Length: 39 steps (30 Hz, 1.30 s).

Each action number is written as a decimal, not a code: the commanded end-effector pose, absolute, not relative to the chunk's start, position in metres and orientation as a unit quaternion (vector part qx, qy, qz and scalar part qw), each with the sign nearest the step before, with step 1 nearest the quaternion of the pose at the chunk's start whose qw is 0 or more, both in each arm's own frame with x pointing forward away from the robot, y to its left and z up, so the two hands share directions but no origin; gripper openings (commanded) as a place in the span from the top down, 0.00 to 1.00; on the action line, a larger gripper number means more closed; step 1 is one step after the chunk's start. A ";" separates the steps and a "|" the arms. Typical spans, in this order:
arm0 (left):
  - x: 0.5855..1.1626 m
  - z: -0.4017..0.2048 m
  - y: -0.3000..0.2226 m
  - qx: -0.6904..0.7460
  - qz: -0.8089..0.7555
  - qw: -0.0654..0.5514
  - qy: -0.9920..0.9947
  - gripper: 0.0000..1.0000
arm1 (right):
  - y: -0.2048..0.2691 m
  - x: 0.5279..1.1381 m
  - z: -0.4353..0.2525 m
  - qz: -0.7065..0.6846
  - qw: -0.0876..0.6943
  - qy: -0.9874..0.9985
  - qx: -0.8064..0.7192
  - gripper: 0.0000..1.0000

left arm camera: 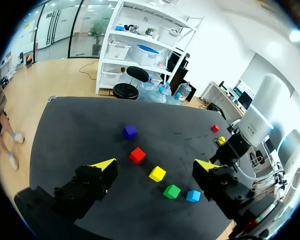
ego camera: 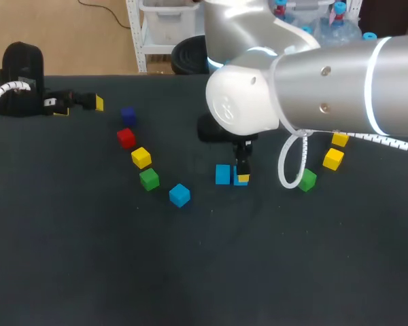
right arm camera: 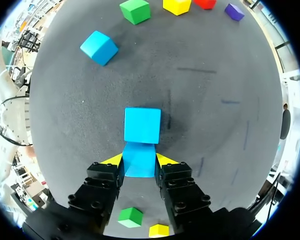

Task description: Place the blue cubes, place green cubes on the blue cubes, place the yellow cubes on the green cubes, then place the red cubes on the yellow cubes, and place purple cube on the red cubes.

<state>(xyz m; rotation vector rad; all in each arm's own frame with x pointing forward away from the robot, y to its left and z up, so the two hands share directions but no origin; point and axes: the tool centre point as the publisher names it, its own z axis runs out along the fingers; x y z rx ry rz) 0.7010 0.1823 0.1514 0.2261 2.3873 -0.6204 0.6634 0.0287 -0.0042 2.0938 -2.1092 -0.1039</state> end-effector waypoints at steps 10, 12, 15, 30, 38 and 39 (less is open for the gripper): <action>0.700 0.150 0.184 0.088 -0.241 0.329 0.909 0.00 | 0.026 0.665 -0.008 -0.031 0.084 -0.704 0.705 0.97; 0.700 0.150 0.184 0.088 -0.241 0.329 0.909 0.00 | 0.026 0.666 -0.008 -0.031 0.084 -0.703 0.705 0.96; 0.700 0.150 0.184 0.088 -0.241 0.329 0.909 0.00 | 0.026 0.666 -0.008 -0.030 0.083 -0.703 0.706 0.96; 0.700 0.150 0.184 0.088 -0.241 0.329 0.909 0.00 | 0.026 0.666 -0.009 -0.032 0.081 -0.704 0.705 0.00; 0.700 0.150 0.184 0.088 -0.241 0.329 0.909 0.00 | 0.021 0.668 -0.003 -0.025 0.063 -0.715 0.696 0.00; 0.700 0.150 0.184 0.088 -0.241 0.329 0.909 0.00 | 0.020 0.669 0.000 -0.024 0.059 -0.718 0.693 0.00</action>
